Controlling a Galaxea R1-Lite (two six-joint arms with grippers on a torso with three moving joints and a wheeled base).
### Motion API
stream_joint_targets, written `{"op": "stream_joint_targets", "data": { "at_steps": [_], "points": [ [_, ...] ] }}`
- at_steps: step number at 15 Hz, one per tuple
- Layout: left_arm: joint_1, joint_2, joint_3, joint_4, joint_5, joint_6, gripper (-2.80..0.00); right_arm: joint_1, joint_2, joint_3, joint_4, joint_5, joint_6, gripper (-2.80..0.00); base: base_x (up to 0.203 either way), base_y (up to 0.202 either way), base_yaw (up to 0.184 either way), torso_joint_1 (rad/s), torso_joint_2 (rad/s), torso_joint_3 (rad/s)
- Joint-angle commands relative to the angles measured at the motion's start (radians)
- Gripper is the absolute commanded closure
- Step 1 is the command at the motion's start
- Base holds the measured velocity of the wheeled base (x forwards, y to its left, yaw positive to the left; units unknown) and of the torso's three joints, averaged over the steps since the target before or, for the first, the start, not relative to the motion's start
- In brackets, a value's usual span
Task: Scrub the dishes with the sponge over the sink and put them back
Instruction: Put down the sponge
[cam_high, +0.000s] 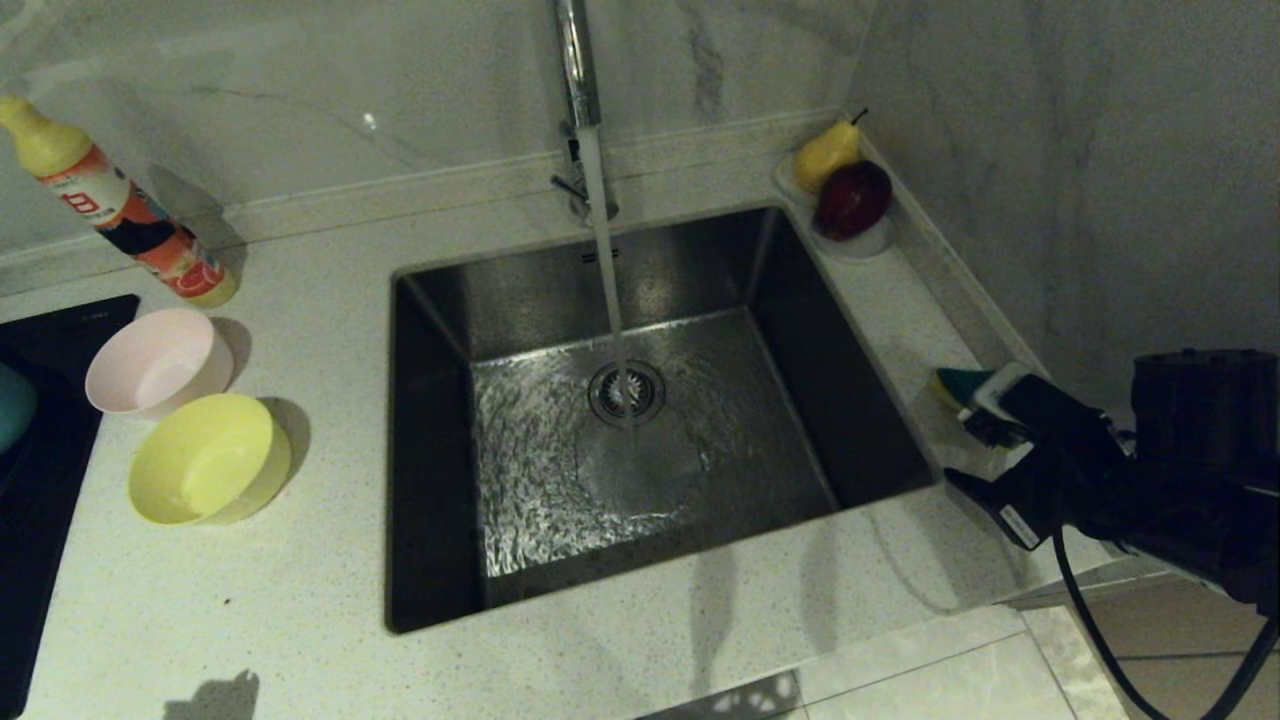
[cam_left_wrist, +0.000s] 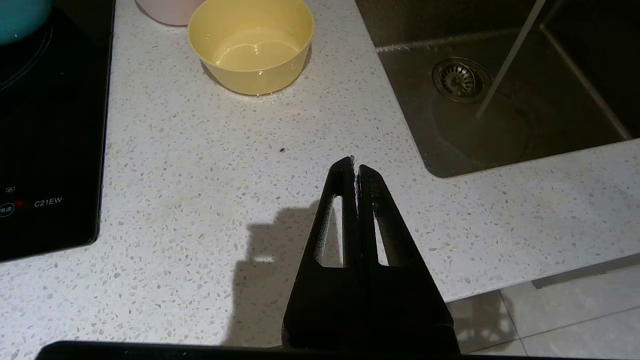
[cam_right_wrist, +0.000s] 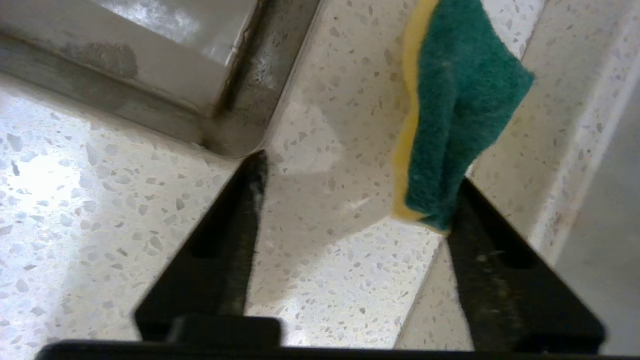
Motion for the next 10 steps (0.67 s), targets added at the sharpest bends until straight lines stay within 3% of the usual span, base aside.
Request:
{"op": "stream_joint_targets", "data": {
  "at_steps": [1, 4, 8, 10],
  "points": [
    [0.000, -0.002, 0.040, -0.002, 0.001, 0.000, 0.00, 0.009, 0.002, 0.008, -0.002, 0.000, 0.000, -2.80, 0.000, 0.000, 0.000, 0.000, 0.00, 0.000],
    [0.000, -0.002, 0.040, -0.002, 0.001, 0.000, 0.00, 0.013, 0.000, 0.025, -0.024, 0.002, 0.012, -2.80, 0.000, 0.000, 0.000, 0.000, 0.00, 0.000],
    [0.000, -0.002, 0.040, -0.002, 0.001, 0.000, 0.00, 0.030, 0.003, 0.041, -0.028, -0.003, 0.089, -2.80, 0.000, 0.000, 0.000, 0.000, 0.00, 0.000],
    [0.000, -0.002, 0.040, -0.002, 0.001, 0.000, 0.00, 0.031, 0.005, 0.031, -0.033, -0.045, 0.090, -2.80, 0.000, 0.000, 0.000, 0.000, 0.00, 0.000]
  ]
}}
